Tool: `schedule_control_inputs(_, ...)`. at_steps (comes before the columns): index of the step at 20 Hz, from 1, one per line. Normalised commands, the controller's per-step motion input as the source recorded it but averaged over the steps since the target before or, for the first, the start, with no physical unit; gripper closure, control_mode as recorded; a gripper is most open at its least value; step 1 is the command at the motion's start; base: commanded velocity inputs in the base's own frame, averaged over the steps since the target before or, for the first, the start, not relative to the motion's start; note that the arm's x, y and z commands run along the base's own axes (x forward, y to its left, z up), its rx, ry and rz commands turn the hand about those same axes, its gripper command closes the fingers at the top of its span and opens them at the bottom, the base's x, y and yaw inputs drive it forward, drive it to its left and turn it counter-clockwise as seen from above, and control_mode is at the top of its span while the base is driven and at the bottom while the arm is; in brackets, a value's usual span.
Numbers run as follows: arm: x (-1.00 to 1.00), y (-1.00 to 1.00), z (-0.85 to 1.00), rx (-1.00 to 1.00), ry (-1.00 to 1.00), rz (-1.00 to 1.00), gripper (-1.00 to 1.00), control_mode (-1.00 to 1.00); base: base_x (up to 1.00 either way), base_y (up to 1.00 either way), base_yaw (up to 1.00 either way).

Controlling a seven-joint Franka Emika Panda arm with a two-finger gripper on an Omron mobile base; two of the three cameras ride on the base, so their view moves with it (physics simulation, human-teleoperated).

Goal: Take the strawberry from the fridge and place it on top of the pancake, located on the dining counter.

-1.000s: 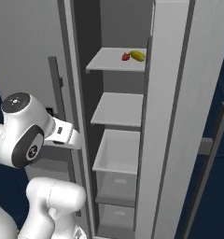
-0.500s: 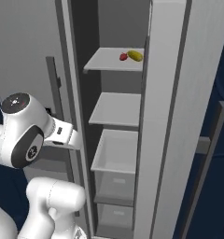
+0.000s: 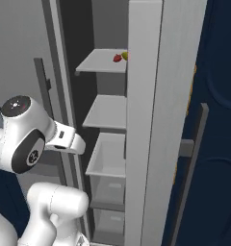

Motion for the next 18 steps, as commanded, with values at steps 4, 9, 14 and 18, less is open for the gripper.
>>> schedule_control_inputs(4, 0.00, 0.00, 0.00, 0.00, 0.00, 0.00, -1.00, 1.00, 0.19, -0.01, 0.00)
schedule_control_inputs(9, 0.00, 0.00, 0.00, 0.00, 0.00, 0.00, -1.00, 1.00, 0.44, 0.00, 0.00)
schedule_control_inputs(14, 0.00, 0.00, 0.00, 0.00, 0.00, 0.00, -1.00, 1.00, 0.40, -0.02, 0.00)
schedule_control_inputs(18, 0.00, 0.00, 0.00, 0.00, 0.00, 0.00, -1.00, 1.00, 0.03, -0.23, 0.00)
